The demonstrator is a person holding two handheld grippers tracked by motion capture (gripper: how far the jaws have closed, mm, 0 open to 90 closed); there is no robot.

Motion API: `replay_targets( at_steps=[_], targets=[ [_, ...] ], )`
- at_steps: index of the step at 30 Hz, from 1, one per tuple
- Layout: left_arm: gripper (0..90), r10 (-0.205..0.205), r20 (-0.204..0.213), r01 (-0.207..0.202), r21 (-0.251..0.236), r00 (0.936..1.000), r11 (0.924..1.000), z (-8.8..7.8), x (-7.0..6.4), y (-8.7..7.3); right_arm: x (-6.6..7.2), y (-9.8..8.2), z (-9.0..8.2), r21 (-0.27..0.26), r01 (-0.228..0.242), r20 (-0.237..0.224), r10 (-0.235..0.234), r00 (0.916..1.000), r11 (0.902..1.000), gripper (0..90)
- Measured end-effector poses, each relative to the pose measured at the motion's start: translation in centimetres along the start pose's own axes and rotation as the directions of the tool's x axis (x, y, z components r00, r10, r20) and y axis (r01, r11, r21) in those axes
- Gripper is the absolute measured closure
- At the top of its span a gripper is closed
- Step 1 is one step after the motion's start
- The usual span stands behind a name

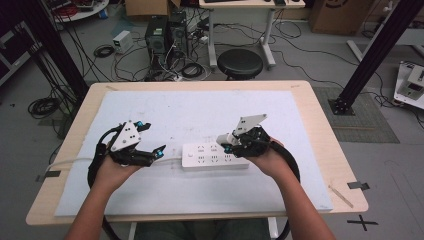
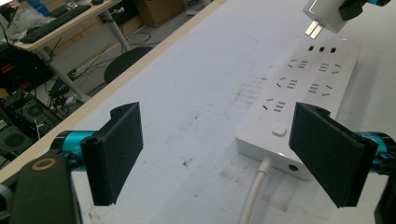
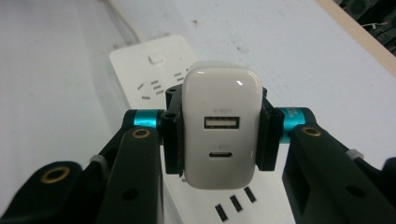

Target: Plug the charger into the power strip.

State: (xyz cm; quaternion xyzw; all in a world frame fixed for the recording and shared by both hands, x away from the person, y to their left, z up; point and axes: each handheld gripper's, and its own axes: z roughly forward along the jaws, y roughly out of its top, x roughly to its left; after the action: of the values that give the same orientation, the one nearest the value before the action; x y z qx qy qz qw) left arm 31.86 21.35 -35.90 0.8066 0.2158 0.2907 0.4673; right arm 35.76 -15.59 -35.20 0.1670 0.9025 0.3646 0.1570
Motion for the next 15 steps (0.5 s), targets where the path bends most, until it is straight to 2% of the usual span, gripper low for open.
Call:
replay_targets(
  at_steps=[4,8,11,14,15],
  targets=[
    [17.6,-0.001,0.002,0.001,0.006,1.0000,1.0000,-0.2,0.0,-0.4,-0.7,0.7,-0.1,0.080,0.060,-0.012,-0.059,0.9982,0.9950,63.2],
    [17.6,0.000,0.007,0.000,0.014,1.0000,0.9999,-0.3,0.0,-0.6,-1.7,1.3,-0.1,0.156,0.085,-0.061,-0.077,0.9952,0.9841,63.2],
    [17.6,0.002,0.011,-0.003,0.018,0.9999,0.9998,-0.4,0.1,-0.8,-2.3,1.6,0.2,0.209,0.118,-0.109,-0.097,0.9893,0.9708,63.2],
    [17.6,-0.001,0.015,0.001,0.025,0.9999,0.9997,-0.3,0.2,-0.9,-2.8,1.9,0.8,0.258,0.184,-0.161,-0.146,0.9761,0.9485,63.2],
    [17.6,-0.001,0.015,0.001,0.025,0.9999,0.9997,-0.3,0.2,-0.9,-2.8,1.9,0.8,0.258,0.184,-0.161,-0.146,0.9761,0.9485,63.2]
  ],
)
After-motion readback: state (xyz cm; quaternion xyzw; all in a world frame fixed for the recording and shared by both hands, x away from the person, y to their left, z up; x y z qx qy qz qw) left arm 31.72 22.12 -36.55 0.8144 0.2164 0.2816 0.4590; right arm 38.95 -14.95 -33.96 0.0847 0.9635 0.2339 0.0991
